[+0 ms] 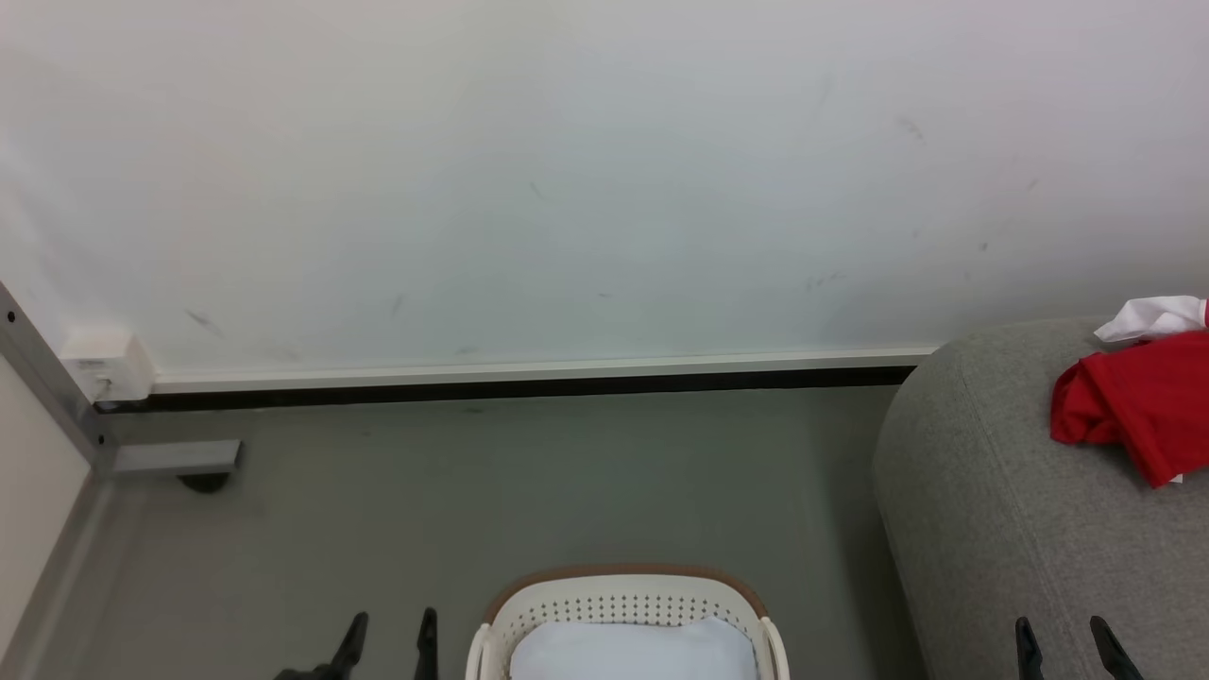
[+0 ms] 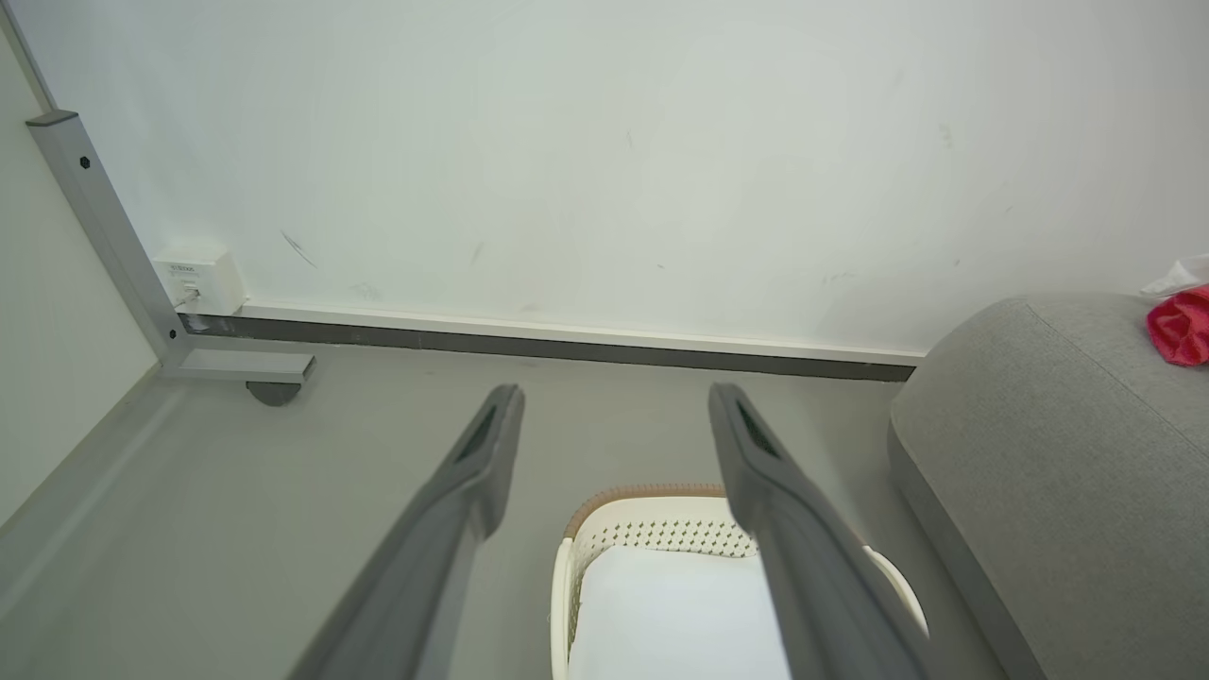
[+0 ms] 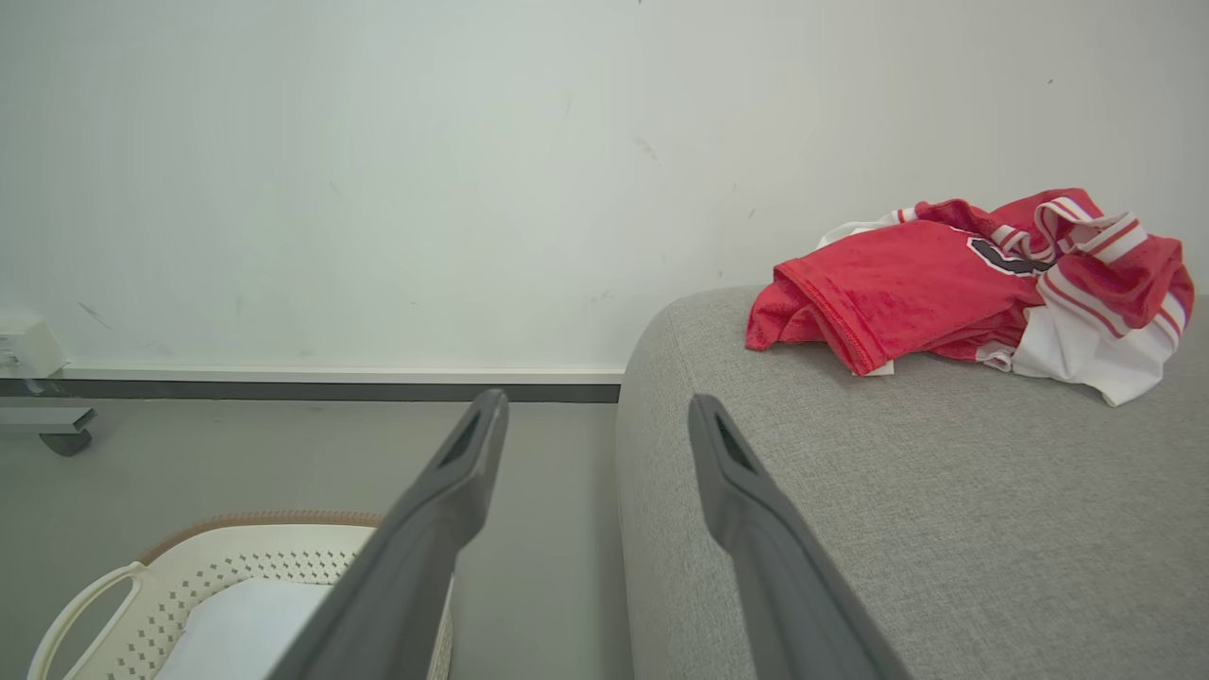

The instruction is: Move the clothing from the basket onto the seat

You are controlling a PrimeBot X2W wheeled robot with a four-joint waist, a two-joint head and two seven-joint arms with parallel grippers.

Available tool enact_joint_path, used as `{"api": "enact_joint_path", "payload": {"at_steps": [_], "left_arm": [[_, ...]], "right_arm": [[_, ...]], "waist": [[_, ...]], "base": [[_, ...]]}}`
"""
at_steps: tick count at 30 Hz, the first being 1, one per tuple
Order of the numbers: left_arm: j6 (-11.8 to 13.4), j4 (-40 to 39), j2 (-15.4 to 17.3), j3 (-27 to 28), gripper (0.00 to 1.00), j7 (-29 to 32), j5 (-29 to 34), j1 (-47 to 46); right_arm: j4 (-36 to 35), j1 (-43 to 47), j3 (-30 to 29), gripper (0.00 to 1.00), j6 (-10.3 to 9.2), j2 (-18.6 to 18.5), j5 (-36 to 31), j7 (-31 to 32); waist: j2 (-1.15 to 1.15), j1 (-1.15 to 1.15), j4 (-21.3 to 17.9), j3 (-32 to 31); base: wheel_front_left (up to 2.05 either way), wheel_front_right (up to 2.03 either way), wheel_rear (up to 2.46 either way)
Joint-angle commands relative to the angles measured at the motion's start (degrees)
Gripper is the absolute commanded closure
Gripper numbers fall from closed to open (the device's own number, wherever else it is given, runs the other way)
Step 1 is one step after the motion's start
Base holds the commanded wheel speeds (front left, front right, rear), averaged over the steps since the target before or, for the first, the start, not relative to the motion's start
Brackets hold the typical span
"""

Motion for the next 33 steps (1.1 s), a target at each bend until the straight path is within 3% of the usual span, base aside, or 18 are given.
{"api": "enact_joint_path", "payload": {"at_steps": [1, 2, 3, 9, 33], "left_arm": [[-0.07, 0.32, 0.13, 0.04, 0.00, -0.02, -0.15, -0.37], [-0.43, 0.48, 0.13, -0.10, 0.00, -0.02, -0.76, -0.37], [-0.54, 0.40, 0.13, -0.18, 1.00, -0.02, -0.91, -0.43], [-0.76, 2.42, -0.18, -0.29, 1.00, 0.50, -2.03, 0.90], [-3.58, -0.42, -0.09, 3.94, 1.00, 6.84, -26.23, -1.45]], "right_arm": [[0.23, -0.23, -0.03, 0.00, -0.15, -0.07, 0.12, 0.02], [0.25, -0.27, -0.06, 0.00, -0.15, -0.07, 0.12, 0.02], [0.27, -0.31, -0.07, 1.00, -0.15, -0.07, 0.14, 0.02], [2.35, 0.51, -0.24, 1.00, 0.01, 0.70, 1.13, 0.50], [0.49, -3.06, -0.29, 1.00, -0.02, 0.41, 27.04, 6.80]], "waist": [[0.00, 0.00, -0.05, 0.01], [0.00, 0.00, -0.10, 0.01], [0.00, 0.00, -0.13, 0.01], [0.00, 0.00, -0.16, 0.04], [0.00, 0.00, 0.10, 0.69]], "base": [[0.00, 0.00, 0.00], [0.00, 0.00, 0.00], [0.00, 0.00, 0.00], [0.00, 0.00, 0.00], [0.00, 0.00, 0.00]]}}
